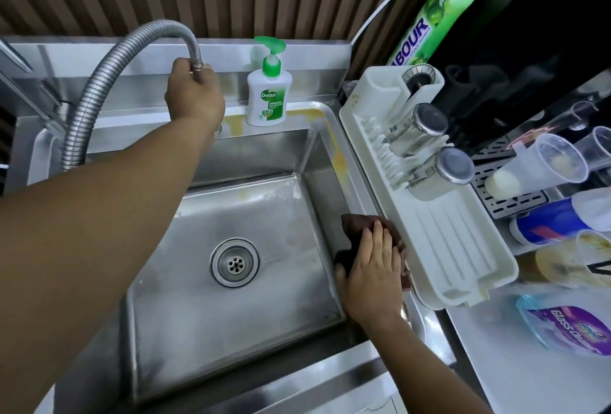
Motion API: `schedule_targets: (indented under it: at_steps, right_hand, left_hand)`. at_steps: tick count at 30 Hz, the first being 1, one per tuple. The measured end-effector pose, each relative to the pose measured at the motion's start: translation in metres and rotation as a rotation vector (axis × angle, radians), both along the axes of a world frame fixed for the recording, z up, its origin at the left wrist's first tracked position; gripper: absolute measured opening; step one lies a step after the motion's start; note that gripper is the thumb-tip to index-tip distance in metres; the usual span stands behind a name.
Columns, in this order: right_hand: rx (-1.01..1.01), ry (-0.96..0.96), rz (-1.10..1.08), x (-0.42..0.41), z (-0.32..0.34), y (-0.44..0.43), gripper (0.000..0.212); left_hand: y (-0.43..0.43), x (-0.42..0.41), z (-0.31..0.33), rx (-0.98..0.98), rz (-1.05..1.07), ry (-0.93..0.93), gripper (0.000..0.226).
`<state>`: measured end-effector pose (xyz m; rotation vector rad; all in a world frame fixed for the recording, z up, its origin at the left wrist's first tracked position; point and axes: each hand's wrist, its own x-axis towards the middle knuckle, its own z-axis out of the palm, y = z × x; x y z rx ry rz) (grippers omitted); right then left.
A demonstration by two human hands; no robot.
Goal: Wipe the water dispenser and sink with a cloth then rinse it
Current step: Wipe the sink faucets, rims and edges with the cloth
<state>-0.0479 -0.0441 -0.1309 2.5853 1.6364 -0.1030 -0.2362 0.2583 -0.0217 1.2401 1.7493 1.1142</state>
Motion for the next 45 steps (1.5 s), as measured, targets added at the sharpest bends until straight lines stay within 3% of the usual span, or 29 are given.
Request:
schedule_targets:
  at_steps: [6,14,18,28,36,39,41,45]
  right_hand:
    - [0.16,-0.017,0.012,0.008,-0.01,0.077,0.06]
    - [0.094,-0.029,0.055,0.013,-0.009,0.149,0.085]
    - [-0.015,-0.027,0.094,0.017,-0.004,0.181,0.079]
    - [-0.096,-0.039,0.147,0.023,0.002,0.246,0.09]
    - [-0.105,-0.023,0.2,0.032,-0.001,0.238,0.095]
    - [-0.072,0.0,0.199,0.031,0.003,0.211,0.083]
    - [-0.067,0.012,0.203,0.028,0.004,0.188,0.09]
    - [0.039,-0.021,0.171,0.027,-0.006,0.122,0.08]
  left_hand:
    - [0.006,-0.004,-0.008,-0.004,-0.009,-0.059,0.015]
    - [0.009,-0.006,-0.015,0.025,-0.01,-0.066,0.014]
    - [0.011,-0.01,-0.018,0.03,-0.024,-0.064,0.017]
    - [0.009,-0.011,-0.016,0.028,-0.037,-0.077,0.017]
    - [0.004,-0.007,-0.008,-0.001,-0.04,-0.039,0.017]
    - [0.003,-0.007,-0.007,0.011,-0.052,-0.013,0.018]
    - [0.006,-0.01,-0.009,0.032,-0.055,0.054,0.016]
    - [0.007,-0.012,-0.011,0.057,-0.091,0.21,0.017]
